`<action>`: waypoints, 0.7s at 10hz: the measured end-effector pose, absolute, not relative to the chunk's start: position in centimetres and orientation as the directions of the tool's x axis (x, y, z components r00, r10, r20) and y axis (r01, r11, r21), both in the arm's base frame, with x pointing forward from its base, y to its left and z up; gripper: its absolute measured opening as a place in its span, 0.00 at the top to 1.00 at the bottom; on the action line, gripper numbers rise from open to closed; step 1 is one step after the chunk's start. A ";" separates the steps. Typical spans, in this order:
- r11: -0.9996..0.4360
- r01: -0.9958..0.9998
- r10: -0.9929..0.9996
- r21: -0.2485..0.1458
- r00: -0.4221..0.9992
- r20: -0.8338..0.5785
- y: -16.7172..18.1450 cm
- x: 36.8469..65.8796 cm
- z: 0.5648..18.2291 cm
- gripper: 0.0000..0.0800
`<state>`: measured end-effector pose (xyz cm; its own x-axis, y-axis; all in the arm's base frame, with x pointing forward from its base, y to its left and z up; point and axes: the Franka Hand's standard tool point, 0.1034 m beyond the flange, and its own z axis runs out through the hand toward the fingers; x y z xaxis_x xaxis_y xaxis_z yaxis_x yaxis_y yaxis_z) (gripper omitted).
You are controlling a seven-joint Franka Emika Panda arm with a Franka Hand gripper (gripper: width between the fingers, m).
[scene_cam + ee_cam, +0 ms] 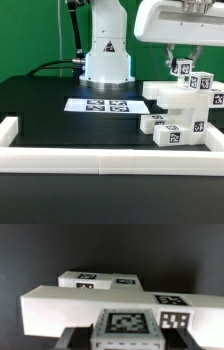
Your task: Assemble chair
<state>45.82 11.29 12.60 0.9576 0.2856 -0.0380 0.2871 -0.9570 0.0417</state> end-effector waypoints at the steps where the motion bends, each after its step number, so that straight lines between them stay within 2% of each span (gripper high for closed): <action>1: -0.957 0.289 0.287 0.042 0.957 -0.038 11.3 45.8 12.5 0.64; 7: -0.955 0.294 0.293 0.050 0.956 -0.027 11.2 45.9 11.9 0.64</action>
Offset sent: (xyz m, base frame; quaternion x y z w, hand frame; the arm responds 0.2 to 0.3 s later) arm -0.0020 0.0028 -0.0074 -0.0006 0.0107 -0.0053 0.9999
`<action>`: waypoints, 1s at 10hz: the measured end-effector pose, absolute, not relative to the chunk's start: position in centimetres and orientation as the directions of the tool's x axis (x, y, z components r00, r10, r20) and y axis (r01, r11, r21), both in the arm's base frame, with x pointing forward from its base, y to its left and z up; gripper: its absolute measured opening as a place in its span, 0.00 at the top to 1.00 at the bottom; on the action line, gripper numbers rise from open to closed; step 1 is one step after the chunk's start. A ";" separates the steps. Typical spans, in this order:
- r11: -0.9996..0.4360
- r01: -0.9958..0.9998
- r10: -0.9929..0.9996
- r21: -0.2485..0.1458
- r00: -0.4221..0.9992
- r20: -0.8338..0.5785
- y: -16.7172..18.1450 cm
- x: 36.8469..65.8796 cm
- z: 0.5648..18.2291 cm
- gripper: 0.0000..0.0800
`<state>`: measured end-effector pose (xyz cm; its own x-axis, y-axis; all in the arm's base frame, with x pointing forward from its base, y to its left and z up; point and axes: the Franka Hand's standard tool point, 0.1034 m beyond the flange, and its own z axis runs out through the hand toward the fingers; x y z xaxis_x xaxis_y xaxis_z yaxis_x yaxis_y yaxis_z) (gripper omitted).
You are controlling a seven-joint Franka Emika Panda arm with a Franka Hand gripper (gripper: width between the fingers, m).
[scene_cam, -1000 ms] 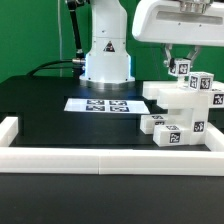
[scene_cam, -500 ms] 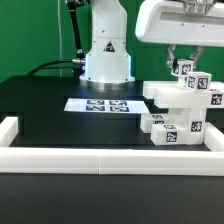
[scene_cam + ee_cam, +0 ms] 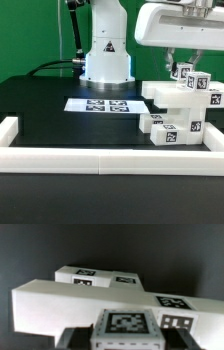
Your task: Assemble chair
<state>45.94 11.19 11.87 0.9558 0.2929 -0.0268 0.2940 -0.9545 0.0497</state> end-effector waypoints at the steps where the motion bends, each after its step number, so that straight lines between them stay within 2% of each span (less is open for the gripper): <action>1: -0.951 0.306 0.306 0.051 0.952 -0.018 11.2 46.1 11.9 0.64; 10: -0.950 0.308 0.308 0.053 0.951 0.000 11.0 46.5 11.9 0.64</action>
Offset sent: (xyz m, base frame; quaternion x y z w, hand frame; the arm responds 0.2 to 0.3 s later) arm 0.0030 -0.0041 -0.0045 0.0038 0.0064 -0.0200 0.9998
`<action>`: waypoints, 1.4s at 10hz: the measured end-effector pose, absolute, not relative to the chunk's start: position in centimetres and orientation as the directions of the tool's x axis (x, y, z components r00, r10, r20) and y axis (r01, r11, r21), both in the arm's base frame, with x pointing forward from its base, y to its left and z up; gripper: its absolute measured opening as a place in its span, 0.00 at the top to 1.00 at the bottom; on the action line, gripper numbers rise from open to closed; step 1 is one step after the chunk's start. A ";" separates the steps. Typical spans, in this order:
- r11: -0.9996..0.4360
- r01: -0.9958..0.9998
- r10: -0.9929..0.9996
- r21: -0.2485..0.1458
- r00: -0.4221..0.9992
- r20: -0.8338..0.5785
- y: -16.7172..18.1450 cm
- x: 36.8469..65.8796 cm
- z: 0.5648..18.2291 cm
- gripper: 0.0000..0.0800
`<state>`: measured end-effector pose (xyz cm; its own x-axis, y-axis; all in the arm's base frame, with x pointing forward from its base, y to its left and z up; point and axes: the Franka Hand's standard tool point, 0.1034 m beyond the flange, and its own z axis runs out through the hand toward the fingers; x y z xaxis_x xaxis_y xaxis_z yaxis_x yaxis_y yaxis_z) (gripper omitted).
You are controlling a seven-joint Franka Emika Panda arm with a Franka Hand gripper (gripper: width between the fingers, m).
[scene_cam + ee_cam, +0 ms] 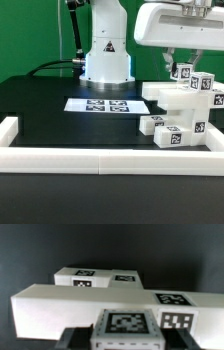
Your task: Assemble chair
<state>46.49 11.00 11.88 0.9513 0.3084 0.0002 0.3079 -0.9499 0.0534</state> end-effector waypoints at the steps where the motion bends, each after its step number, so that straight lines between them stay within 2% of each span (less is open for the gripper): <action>1: -0.950 0.308 0.308 0.053 0.951 0.000 11.0 46.5 11.9 0.64; 7: -0.996 -0.070 -0.069 0.048 0.997 0.019 11.1 46.5 11.9 0.64; 14: -0.870 -0.493 -0.492 0.029 0.870 0.033 11.3 46.4 11.9 0.64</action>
Offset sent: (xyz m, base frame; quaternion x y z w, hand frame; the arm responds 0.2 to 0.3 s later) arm 0.0000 0.0000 0.0000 0.0000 0.0000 0.1296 0.9916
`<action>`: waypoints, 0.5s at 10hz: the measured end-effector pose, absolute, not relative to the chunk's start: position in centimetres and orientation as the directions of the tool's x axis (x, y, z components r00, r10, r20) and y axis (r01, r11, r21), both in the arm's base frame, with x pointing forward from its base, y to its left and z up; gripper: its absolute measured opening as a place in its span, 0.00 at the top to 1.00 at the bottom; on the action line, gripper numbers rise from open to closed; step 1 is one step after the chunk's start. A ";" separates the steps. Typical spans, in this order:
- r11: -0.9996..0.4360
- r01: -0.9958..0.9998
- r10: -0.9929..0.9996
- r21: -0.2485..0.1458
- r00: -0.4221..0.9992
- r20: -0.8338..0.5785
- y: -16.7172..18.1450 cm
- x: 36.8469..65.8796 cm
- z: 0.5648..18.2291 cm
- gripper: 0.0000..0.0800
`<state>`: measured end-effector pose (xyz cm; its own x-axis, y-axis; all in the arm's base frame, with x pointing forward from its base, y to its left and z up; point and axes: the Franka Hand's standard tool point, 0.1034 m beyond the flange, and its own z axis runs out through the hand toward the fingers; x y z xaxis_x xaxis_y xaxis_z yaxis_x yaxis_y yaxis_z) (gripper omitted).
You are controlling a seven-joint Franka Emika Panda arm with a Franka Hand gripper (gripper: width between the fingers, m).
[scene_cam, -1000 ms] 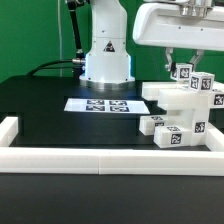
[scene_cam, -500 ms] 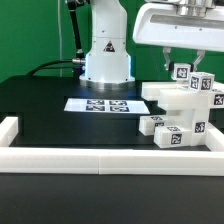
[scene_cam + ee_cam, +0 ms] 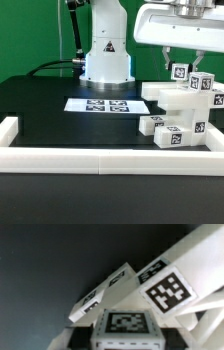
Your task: Assemble chair
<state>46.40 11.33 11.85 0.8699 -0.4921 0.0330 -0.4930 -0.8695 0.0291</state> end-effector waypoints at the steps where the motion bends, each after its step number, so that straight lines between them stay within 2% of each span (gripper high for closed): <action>1: -0.842 -0.538 -0.537 0.027 0.843 0.034 11.4 46.4 11.8 0.64; 4: -0.758 -0.652 -0.651 0.017 0.758 0.031 11.5 46.4 11.8 0.64; 5: -0.689 -0.725 -0.724 0.010 0.689 0.026 11.6 46.3 11.8 0.64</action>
Offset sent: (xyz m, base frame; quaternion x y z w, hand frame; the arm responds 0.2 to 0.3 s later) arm 0.0000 0.0000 0.0000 0.0000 0.0000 0.1296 0.9916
